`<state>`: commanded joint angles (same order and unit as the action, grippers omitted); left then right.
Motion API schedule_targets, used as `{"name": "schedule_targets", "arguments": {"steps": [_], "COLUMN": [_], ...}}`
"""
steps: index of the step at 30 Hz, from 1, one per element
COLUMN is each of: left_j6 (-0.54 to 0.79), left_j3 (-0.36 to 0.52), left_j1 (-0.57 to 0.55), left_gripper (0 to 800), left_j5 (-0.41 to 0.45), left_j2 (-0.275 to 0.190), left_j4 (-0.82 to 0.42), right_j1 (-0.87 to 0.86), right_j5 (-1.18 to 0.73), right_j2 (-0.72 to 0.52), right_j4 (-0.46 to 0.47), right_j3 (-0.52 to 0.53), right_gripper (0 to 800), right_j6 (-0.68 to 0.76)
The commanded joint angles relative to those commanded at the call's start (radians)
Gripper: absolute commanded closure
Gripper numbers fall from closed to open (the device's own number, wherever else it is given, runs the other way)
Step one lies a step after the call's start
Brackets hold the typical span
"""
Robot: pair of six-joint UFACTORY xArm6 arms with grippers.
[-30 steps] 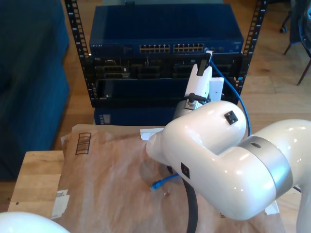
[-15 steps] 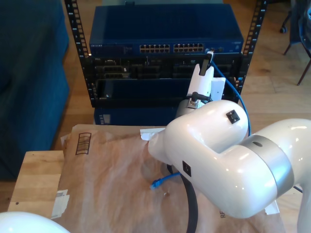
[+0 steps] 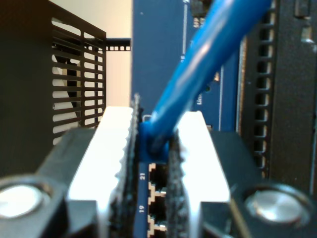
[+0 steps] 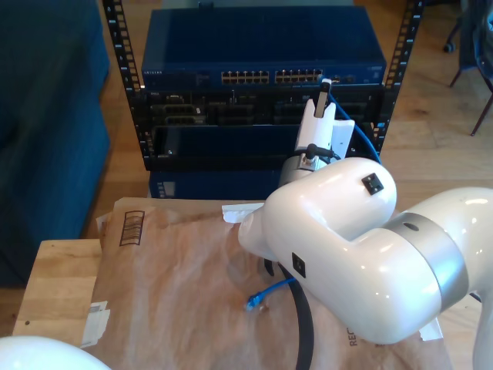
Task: Grab the cable and plug it in
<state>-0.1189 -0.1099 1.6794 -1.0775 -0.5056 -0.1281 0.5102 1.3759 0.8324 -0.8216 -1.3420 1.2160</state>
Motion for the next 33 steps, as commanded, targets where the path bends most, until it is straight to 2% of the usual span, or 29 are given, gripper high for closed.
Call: {"name": "schedule_targets", "arguments": {"steps": [33], "left_j6": [0.000], "left_j3": [0.000], "left_j1": [0.000], "left_gripper": [0], "left_j5": [0.000], "left_j2": [0.000], "left_j4": [0.000], "right_j1": [-0.009], "right_j5": [-0.015], "right_j2": [0.011], "right_j4": [0.026], "right_j3": [-0.014], "right_gripper": [800], "right_j6": [0.023]}}
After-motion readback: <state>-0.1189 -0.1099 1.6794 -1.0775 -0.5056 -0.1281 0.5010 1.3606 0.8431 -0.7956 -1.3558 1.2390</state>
